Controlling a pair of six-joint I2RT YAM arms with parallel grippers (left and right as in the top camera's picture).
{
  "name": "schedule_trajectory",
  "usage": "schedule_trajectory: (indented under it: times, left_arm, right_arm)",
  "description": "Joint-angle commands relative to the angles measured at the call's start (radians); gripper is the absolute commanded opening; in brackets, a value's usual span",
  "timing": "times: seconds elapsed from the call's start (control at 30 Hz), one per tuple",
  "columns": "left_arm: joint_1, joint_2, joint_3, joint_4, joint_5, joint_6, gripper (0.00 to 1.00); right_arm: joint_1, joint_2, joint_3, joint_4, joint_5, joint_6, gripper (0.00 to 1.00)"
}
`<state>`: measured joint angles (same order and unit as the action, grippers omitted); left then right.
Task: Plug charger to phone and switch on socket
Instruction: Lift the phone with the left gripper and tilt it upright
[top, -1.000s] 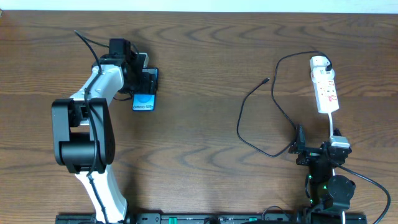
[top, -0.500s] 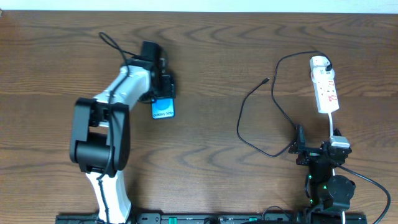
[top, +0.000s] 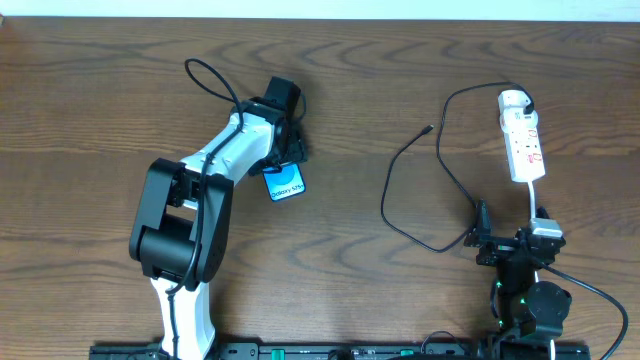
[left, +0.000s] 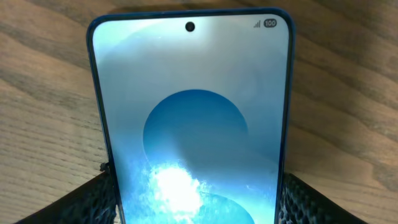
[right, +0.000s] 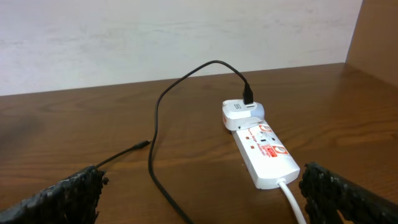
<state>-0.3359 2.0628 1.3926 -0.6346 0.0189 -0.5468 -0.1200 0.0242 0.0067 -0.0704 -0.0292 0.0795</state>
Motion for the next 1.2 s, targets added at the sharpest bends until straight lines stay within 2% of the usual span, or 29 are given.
schedule_trajectory:
  times: [0.0,0.03,0.1,0.57,0.8,0.93,1.03,1.1,1.17]
  left_arm:
    - [-0.01,0.068,-0.048,-0.016,0.018,-0.049,0.89]
    - [-0.01,0.068,-0.048,-0.016,0.018,-0.05,0.9]
    - [-0.01,0.068,-0.048,-0.016,0.018,-0.05,1.0]
    - [-0.011,0.068,-0.048,-0.047,0.022,-0.05,0.99]
    - [-0.021,0.068,-0.048,-0.052,0.022,-0.05,0.91]
    - [-0.023,0.068,-0.048,-0.047,0.021,-0.05,0.8]
    - [-0.023,0.068,-0.047,-0.042,0.021,-0.048,0.79]
    - [-0.023,0.066,-0.038,-0.046,0.021,-0.019,0.72]
    - [-0.023,0.062,-0.022,-0.061,0.021,0.01,0.7]
  right_arm:
    - [0.009,0.0,-0.001,-0.004,0.0,0.009,0.99]
    - [0.009,0.0,-0.001,-0.004,0.0,0.009,0.99]
    - [0.008,0.0,-0.001,-0.004,0.0,0.009,0.99]
    - [0.009,0.0,-0.001,-0.004,0.0,0.009,0.99]
    - [0.009,0.0,-0.001,-0.004,0.0,0.009,0.99]
    - [0.009,0.0,-0.001,-0.004,0.0,0.009,0.99]
    - [0.009,0.0,-0.001,-0.004,0.0,0.009,0.99]
    - [0.009,0.0,-0.001,-0.004,0.0,0.009,0.99]
    - [0.009,0.0,-0.001,-0.004,0.0,0.009,0.99]
